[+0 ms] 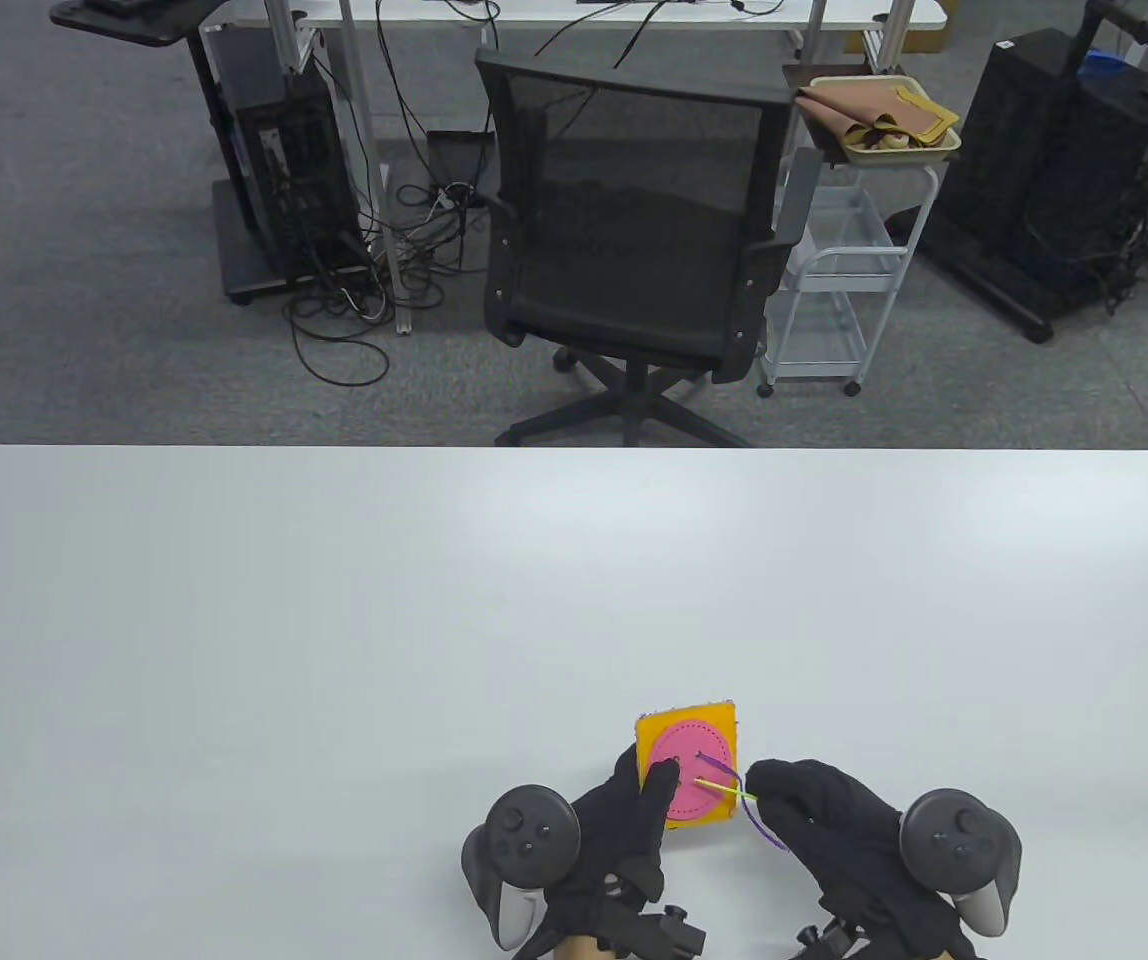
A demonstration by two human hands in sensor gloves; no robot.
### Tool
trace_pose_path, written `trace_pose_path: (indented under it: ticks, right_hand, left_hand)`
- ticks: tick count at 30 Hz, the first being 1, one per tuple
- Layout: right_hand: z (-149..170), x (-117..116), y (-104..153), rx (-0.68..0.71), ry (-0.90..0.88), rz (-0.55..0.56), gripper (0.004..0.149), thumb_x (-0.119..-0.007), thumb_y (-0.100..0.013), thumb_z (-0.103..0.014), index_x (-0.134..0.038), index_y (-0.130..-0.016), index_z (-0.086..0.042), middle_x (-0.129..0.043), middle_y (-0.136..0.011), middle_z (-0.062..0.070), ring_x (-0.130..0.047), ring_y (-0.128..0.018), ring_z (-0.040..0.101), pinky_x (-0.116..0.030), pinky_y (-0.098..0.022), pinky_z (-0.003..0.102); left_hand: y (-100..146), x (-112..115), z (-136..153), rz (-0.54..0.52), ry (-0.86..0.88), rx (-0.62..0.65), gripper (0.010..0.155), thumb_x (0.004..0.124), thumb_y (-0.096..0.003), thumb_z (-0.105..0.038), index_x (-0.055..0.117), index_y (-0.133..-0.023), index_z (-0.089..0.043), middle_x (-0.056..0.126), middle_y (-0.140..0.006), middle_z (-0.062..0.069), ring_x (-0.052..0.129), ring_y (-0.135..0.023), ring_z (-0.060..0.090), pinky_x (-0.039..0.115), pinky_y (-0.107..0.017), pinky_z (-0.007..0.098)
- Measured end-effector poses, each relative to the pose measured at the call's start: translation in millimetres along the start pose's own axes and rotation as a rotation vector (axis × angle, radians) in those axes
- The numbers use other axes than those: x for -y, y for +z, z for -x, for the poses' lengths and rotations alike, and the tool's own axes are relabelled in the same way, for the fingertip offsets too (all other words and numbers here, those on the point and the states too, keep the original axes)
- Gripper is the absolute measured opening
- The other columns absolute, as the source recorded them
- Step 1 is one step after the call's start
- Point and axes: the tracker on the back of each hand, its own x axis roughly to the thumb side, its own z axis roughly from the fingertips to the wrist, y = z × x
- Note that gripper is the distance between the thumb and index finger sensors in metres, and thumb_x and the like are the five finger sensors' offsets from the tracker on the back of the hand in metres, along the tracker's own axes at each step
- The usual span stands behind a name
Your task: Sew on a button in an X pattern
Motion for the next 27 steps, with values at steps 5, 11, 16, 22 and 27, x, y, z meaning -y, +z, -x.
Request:
trace_pose_path:
  ticks: [5,11,16,22,27]
  right_hand:
    - [-1.5,-4.0,-0.3,0.015,0.017,-0.036,0.037,-0.074,-0.052,-0.034,-0.074,-0.087,-0.023,-0.086,-0.069,0.007,-0.084,-0.06,0.02,-0.063,-0.071,0.054]
    - [-0.4,-6.4,0.7,-0.017,0.084,-0.005,0.037,-0.073,-0.052,-0.034,-0.073,-0.087,-0.021,-0.086,-0.067,0.007,-0.085,-0.057,0.02,-0.065,-0.07,0.053]
    - [-1.3,-8.0,1.6,-0.028,0.137,0.009,0.037,-0.073,-0.052,-0.034,-0.072,-0.086,-0.019,-0.086,-0.065,0.007,-0.085,-0.055,0.019,-0.065,-0.069,0.052]
    - [-3.6,-7.2,3.8,-0.036,0.183,0.068,0.038,-0.072,-0.053,-0.034,-0.07,-0.087,-0.018,-0.085,-0.064,0.007,-0.084,-0.054,0.019,-0.066,-0.068,0.052]
    - [-4.3,-6.4,5.2,-0.036,0.206,0.1,0.039,-0.071,-0.053,-0.034,-0.068,-0.087,-0.017,-0.084,-0.064,0.007,-0.084,-0.054,0.018,-0.066,-0.068,0.052]
  left_hand:
    - [-0.1,3.0,-1.1,0.008,-0.033,0.012,0.052,0.068,-0.0538,-0.044,0.08,-0.094,-0.014,0.111,-0.064,0.005,0.113,-0.048,0.024,0.091,-0.034,0.046]
    - [-0.6,7.9,0.4,0.039,-0.019,0.0,0.053,0.068,-0.0538,-0.046,0.079,-0.096,-0.017,0.11,-0.067,0.007,0.112,-0.05,0.026,0.09,-0.035,0.047]
    - [-0.8,13.5,0.4,0.07,-0.019,-0.016,0.053,0.067,-0.0541,-0.046,0.075,-0.099,-0.019,0.107,-0.072,0.01,0.109,-0.056,0.029,0.088,-0.039,0.049]
    - [-1.9,23.5,7.6,0.209,0.208,-0.086,0.055,0.063,-0.0563,-0.046,0.059,-0.108,-0.028,0.087,-0.096,0.015,0.093,-0.079,0.037,0.076,-0.055,0.056]
    - [-1.8,30.1,7.7,0.27,0.284,-0.099,0.056,0.061,-0.0572,-0.044,0.049,-0.111,-0.034,0.072,-0.107,0.015,0.08,-0.092,0.039,0.068,-0.063,0.058]
